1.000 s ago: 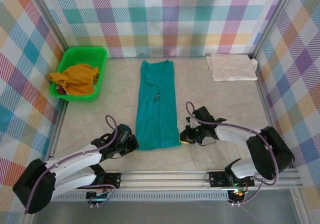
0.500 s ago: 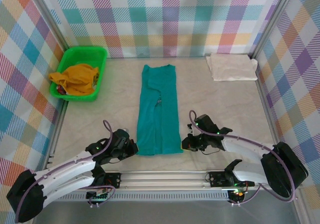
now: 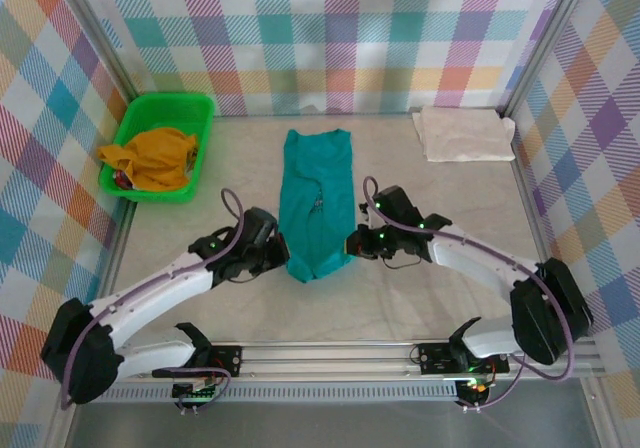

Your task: Fold and stack the t-shirts

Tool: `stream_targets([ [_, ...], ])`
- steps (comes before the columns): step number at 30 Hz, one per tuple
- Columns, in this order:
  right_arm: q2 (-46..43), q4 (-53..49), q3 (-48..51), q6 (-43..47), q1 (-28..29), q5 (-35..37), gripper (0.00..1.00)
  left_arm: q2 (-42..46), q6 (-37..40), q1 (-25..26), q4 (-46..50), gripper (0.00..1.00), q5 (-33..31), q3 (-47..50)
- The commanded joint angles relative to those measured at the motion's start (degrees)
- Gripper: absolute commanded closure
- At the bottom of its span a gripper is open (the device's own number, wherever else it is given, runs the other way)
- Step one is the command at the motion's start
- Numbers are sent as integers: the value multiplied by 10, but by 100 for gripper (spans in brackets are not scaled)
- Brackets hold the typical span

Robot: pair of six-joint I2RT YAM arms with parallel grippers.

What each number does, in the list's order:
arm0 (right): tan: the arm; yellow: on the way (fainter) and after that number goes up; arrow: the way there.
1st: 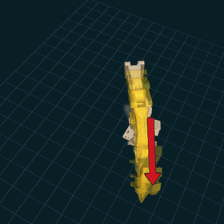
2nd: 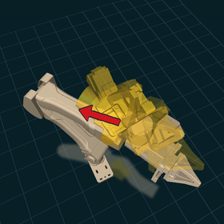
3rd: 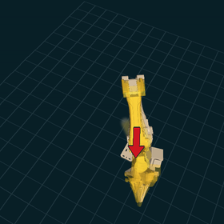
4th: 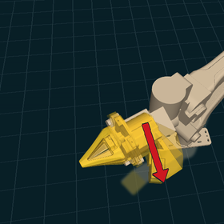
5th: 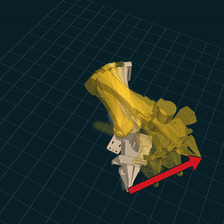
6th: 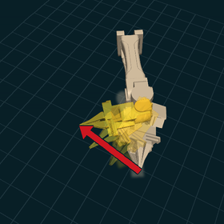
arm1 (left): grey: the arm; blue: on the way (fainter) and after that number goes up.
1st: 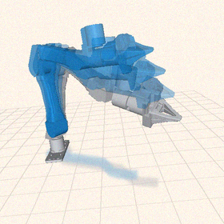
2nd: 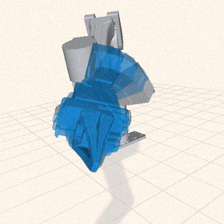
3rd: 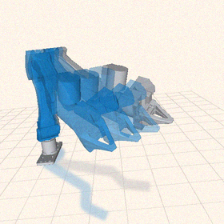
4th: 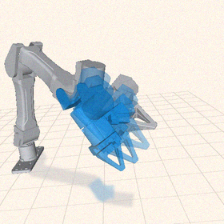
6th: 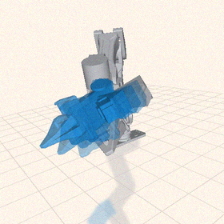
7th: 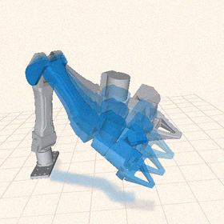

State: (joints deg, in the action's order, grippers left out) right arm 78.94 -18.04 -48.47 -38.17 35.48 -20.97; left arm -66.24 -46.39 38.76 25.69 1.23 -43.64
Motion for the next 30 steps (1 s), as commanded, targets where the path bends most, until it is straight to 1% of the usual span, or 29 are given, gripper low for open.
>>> stream_targets([
  [1,31,-22,-36,19,-22,10,100,-32,56,-33,29,100,-6,-44],
  [5,80,-30,-84,33,-42,10,100,-90,98,-61,24,100,-6,-88],
  [7,101,-35,-102,31,-53,11,100,-120,118,-67,28,100,-14,-109],
  [12,134,-28,-114,18,-74,21,100,-186,146,-86,31,100,-25,-146],
  [16,153,-22,-129,20,-89,9,100,-218,168,-102,36,100,-29,-177],
  [21,176,-32,-167,30,-100,23,100,-265,197,-116,43,100,-33,-231],
  [27,222,-32,-212,37,-116,12,100,-332,216,-126,48,100,-24,-289],
  [30,242,-39,-232,37,-123,13,100,-361,227,-129,61,100,-31,-315],
])
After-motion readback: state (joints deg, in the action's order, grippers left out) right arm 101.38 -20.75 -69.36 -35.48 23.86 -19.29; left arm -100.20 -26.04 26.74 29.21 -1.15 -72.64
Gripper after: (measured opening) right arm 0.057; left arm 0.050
